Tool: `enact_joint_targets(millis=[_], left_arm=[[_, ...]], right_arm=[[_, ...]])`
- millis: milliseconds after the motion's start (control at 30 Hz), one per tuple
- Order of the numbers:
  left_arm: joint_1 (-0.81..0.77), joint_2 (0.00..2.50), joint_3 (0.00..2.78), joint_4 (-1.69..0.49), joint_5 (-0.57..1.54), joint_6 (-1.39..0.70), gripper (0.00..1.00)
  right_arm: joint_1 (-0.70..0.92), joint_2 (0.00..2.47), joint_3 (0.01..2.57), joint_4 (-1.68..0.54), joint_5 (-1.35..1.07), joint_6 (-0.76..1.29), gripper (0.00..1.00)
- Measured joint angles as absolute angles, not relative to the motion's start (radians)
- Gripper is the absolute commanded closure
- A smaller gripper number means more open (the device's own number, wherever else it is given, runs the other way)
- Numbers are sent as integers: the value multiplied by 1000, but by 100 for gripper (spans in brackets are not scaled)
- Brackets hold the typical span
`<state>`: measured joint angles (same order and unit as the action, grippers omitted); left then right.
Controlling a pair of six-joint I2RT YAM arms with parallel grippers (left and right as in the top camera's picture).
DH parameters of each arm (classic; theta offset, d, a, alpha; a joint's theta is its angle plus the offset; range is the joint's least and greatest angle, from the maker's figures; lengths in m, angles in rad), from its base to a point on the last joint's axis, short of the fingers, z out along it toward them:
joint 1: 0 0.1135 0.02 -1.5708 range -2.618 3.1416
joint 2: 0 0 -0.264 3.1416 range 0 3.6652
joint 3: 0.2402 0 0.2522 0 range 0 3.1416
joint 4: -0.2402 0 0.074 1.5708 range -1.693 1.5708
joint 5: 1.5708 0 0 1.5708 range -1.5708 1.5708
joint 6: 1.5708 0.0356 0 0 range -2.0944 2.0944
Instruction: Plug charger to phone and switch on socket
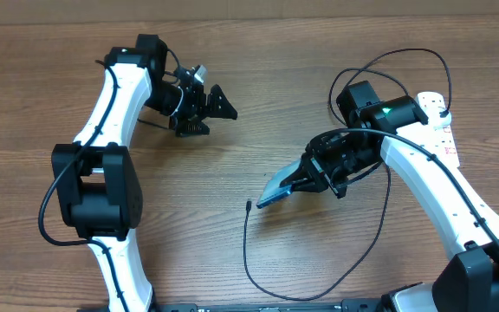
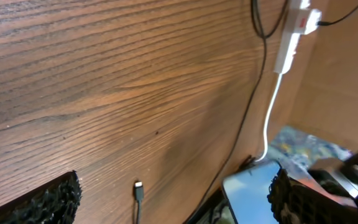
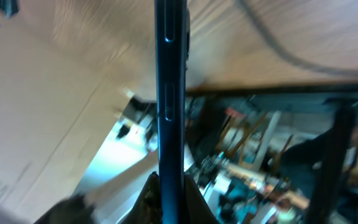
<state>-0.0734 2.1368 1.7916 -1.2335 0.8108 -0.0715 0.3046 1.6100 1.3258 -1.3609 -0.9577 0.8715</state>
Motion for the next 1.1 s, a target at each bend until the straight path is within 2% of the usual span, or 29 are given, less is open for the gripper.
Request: enact_joint_targets(millis=[367, 800, 1100], left_arm=[[-79, 2137, 1792, -1232, 741, -72, 0], [-79, 2137, 1792, -1230, 295, -71, 0], [-79, 2137, 1792, -1230, 199, -71, 1]], right_arm=[[305, 1610, 1326, -1378, -1096, 891, 96], [305, 1610, 1326, -1459, -1137, 891, 96], [305, 1610, 1326, -1528, -1145, 890, 96]])
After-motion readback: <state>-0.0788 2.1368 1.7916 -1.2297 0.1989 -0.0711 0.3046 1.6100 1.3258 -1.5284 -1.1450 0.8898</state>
